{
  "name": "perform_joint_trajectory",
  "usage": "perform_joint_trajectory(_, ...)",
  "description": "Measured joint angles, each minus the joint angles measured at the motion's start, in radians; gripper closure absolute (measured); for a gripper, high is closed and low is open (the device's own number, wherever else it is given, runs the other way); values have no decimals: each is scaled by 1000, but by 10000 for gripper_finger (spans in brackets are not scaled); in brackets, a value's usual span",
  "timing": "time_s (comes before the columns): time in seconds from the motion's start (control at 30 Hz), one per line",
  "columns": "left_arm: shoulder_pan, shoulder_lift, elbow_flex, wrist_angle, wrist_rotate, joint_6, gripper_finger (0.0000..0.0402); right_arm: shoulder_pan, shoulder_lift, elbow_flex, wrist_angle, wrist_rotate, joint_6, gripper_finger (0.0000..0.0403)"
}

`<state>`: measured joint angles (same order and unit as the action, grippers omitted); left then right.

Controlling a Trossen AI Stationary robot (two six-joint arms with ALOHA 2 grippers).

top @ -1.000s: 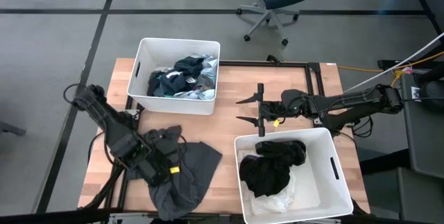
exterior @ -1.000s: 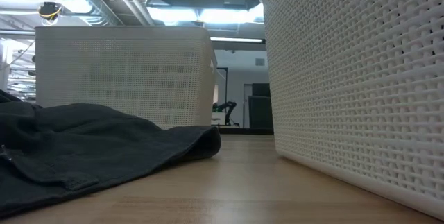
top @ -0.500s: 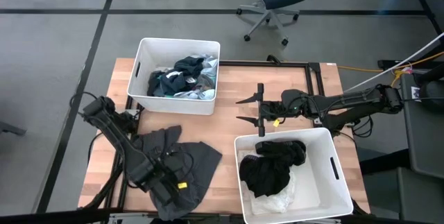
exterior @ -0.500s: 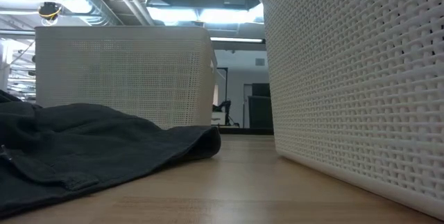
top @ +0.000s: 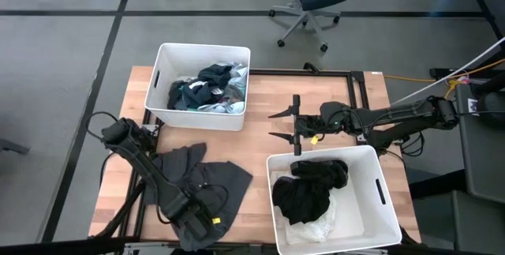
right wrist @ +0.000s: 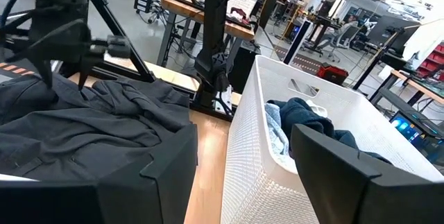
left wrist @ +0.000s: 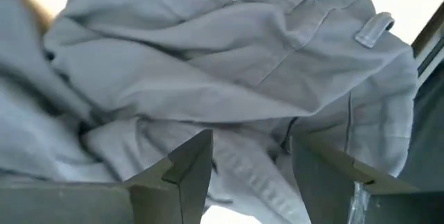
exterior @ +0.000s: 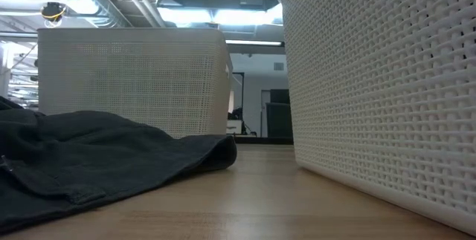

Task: Sort clothes
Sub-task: Put the black pants into the top white laundry bin

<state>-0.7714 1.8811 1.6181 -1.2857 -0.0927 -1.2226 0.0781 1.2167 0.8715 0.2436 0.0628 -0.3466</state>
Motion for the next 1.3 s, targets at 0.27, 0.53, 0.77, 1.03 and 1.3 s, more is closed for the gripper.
perform_joint_trajectory(0.27,1,1,-147,113,119,-3,221,0,0,0,0,0,-1,170)
perform_joint_trajectory(0.53,1,-4,-204,53,148,-13,221,0,0,0,0,0,-2,170)
perform_joint_trajectory(0.77,1,-5,-264,-90,149,-62,221,0,0,0,3,0,-3,170)
perform_joint_trajectory(1.03,1,-5,-343,-101,90,-58,221,0,42,0,59,0,-15,170)
perform_joint_trajectory(1.3,11,-17,-499,47,65,-26,221,0,91,1,124,-2,-60,170)
